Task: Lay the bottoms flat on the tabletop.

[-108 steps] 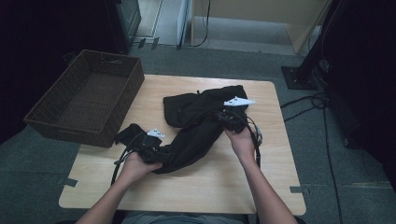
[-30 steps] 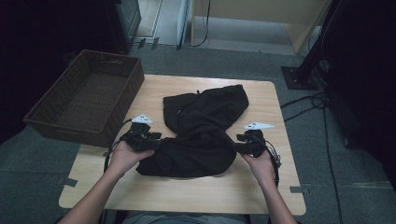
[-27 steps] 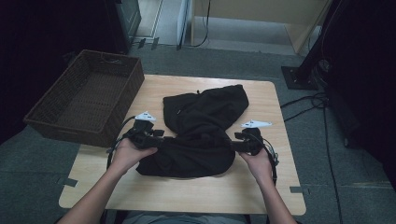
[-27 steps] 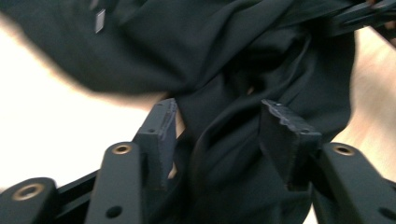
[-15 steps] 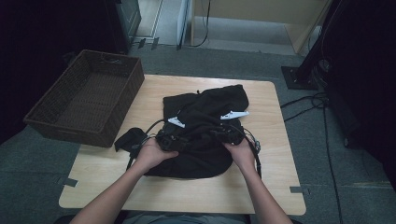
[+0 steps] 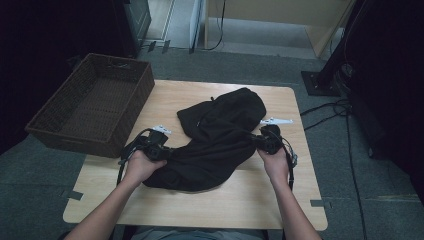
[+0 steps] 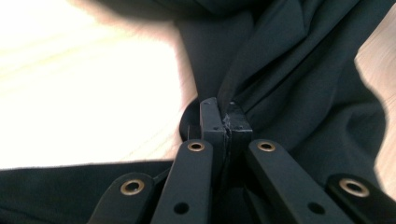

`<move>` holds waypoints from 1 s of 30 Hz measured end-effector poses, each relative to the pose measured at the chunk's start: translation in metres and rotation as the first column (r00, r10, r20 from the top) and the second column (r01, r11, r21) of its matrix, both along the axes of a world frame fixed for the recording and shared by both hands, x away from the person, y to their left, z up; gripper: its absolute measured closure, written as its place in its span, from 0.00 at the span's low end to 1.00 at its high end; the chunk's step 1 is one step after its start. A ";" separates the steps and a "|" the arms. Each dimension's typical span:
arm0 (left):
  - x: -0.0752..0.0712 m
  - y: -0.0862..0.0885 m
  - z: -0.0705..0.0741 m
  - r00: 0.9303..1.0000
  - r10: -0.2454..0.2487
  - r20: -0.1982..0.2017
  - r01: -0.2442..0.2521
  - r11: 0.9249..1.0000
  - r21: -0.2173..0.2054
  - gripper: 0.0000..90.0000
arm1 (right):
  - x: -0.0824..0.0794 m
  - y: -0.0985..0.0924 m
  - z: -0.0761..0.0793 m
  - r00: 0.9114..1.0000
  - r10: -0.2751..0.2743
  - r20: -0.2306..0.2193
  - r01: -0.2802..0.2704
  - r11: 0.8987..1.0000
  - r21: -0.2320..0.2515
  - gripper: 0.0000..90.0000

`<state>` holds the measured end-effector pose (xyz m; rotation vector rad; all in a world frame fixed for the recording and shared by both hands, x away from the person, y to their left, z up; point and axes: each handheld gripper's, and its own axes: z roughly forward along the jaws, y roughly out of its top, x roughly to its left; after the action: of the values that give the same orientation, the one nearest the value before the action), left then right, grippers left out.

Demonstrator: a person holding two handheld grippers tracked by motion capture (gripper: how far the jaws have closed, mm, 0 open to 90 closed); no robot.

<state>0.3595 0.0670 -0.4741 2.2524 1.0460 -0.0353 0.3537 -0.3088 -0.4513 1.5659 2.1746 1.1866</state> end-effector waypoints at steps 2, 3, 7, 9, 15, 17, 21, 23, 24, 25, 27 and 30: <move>-0.001 -0.001 -0.002 1.000 0.001 -0.001 -0.001 1.000 -0.002 1.00 | 0.000 0.004 0.003 1.000 0.008 0.014 -0.008 1.000 0.009 0.97; -0.002 -0.001 -0.002 1.000 0.007 0.008 -0.007 1.000 -0.005 0.99 | 0.001 0.009 0.008 1.000 0.015 0.027 -0.015 1.000 0.017 0.97; -0.003 0.000 0.007 0.999 0.009 0.039 -0.008 0.999 -0.039 0.99 | 0.003 0.029 0.034 0.994 0.066 0.089 -0.068 0.997 0.024 0.97; -0.004 0.001 0.017 0.999 -0.004 0.049 0.006 0.999 -0.043 0.98 | 0.007 0.041 0.057 0.985 0.102 0.142 -0.104 0.995 0.002 0.97; -0.011 0.013 0.021 0.998 -0.010 0.055 0.009 1.000 0.016 0.99 | 0.014 0.040 0.072 0.981 0.075 0.178 -0.072 0.997 -0.022 0.96; -0.012 0.022 0.015 0.999 0.013 0.036 -0.013 1.000 0.000 0.99 | 0.017 0.029 0.066 0.988 0.056 0.144 -0.057 0.998 0.006 0.96; -0.013 0.030 0.014 0.999 0.038 0.040 -0.036 0.998 -0.050 0.83 | 0.016 0.033 0.057 0.990 0.075 0.118 -0.078 0.997 0.024 0.96; -0.013 0.030 0.017 0.998 0.037 0.041 -0.035 0.997 -0.066 0.78 | 0.014 0.035 0.055 0.990 0.089 0.114 -0.093 0.995 0.037 0.95; -0.012 0.028 0.020 0.998 0.042 0.045 -0.038 0.996 -0.079 0.75 | 0.013 0.038 0.053 0.989 0.100 0.109 -0.106 0.993 0.045 0.95; -0.011 0.026 0.023 0.997 0.044 0.059 -0.039 0.996 -0.085 0.71 | 0.012 0.042 0.050 0.988 0.112 0.104 -0.117 0.992 0.045 0.95; -0.009 0.021 0.031 0.996 0.042 0.078 -0.034 0.995 -0.098 0.67 | 0.012 0.053 0.045 0.987 0.133 0.094 -0.136 0.990 0.027 0.95; -0.008 0.007 0.041 0.995 0.042 0.095 -0.028 0.989 -0.148 0.59 | 0.021 0.084 0.040 0.982 0.170 0.083 -0.175 0.983 0.060 0.95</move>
<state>0.3520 0.0737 -0.4331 2.0824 0.9978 0.0129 0.3750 -0.2250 -0.4116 1.3538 2.2801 1.3604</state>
